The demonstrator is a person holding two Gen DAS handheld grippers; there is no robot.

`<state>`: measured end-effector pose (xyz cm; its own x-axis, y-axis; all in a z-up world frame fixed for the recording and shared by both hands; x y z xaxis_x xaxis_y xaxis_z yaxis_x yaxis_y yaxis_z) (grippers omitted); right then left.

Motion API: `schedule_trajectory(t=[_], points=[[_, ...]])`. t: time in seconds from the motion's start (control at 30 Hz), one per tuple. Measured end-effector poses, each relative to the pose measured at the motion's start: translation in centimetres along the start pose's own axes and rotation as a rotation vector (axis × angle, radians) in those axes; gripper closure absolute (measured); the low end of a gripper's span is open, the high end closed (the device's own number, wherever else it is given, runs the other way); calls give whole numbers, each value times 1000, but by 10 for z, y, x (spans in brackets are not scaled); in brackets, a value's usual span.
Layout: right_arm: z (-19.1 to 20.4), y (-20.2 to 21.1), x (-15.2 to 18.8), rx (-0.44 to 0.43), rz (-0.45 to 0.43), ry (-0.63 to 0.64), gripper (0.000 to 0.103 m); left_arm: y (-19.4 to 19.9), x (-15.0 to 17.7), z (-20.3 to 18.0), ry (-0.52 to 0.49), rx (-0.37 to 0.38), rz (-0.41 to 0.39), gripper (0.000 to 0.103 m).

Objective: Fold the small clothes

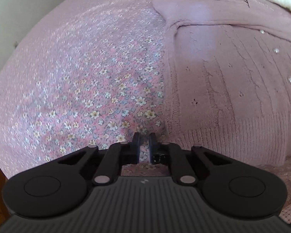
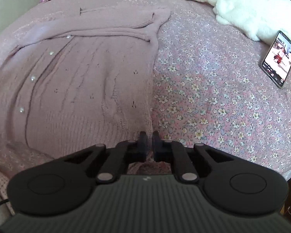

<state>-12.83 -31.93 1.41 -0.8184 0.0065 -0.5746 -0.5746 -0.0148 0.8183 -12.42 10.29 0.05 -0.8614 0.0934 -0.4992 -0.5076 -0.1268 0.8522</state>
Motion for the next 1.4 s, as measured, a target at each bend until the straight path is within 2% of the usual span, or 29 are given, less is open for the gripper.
schedule_trajectory(t=[0.03,0.13,0.17,0.2,0.23,0.3,0.33,0.47,0.57,0.67,0.8,0.97,1.07,1.17,1.23,1.27,1.3,1.4], points=[[1,-1,0,0,4,10,91,2,-1,0,5,17,-6,93],[6,2,-3,9,4,15,87,13,-8,1,53,147,-51,89],[7,4,-5,12,-4,19,83,14,-11,2,79,180,-54,81],[10,8,-7,13,-25,21,73,15,-13,3,101,204,-59,72],[10,13,-9,14,-50,22,62,14,-18,2,117,219,-68,68],[14,22,-15,20,-104,32,47,14,-23,-4,124,214,-92,57],[17,25,-19,21,-127,40,45,13,-26,-6,118,211,-105,56],[26,26,-24,0,-165,66,45,9,-38,-14,96,235,-117,54],[33,18,-26,-22,-161,61,45,-4,-41,-19,77,180,-100,54],[37,11,-28,-30,-157,61,45,-11,-43,-20,42,147,-112,93],[41,4,-30,-24,-151,78,45,-8,-42,-17,-16,65,-124,93],[35,-4,-26,-4,-130,66,46,-15,-44,-16,-30,23,-112,93],[36,-5,-23,-1,-125,73,46,-13,-44,-17,-30,16,-111,92],[40,-1,-24,-16,-139,68,45,0,-43,-17,-11,67,-140,90],[45,3,-28,-47,-158,61,45,5,-46,-18,12,97,-157,76],[48,3,-30,-62,-168,59,45,6,-47,-19,24,112,-164,61],[53,3,-33,-80,-177,59,45,5,-48,-19,32,109,-165,52],[71,-2,-40,-129,-190,77,45,-5,-49,-25,-3,28,-146,51]])
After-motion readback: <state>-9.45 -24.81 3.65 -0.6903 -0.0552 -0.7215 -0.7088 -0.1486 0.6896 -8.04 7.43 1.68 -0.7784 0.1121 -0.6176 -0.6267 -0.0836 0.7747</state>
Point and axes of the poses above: each gripper's, at about its wrist camera, not at the fingertips, and y roughly against the way its jaws point, z to its left, x to its underside, the point moved 4 cm from there along -y, roughly the way its jaws point
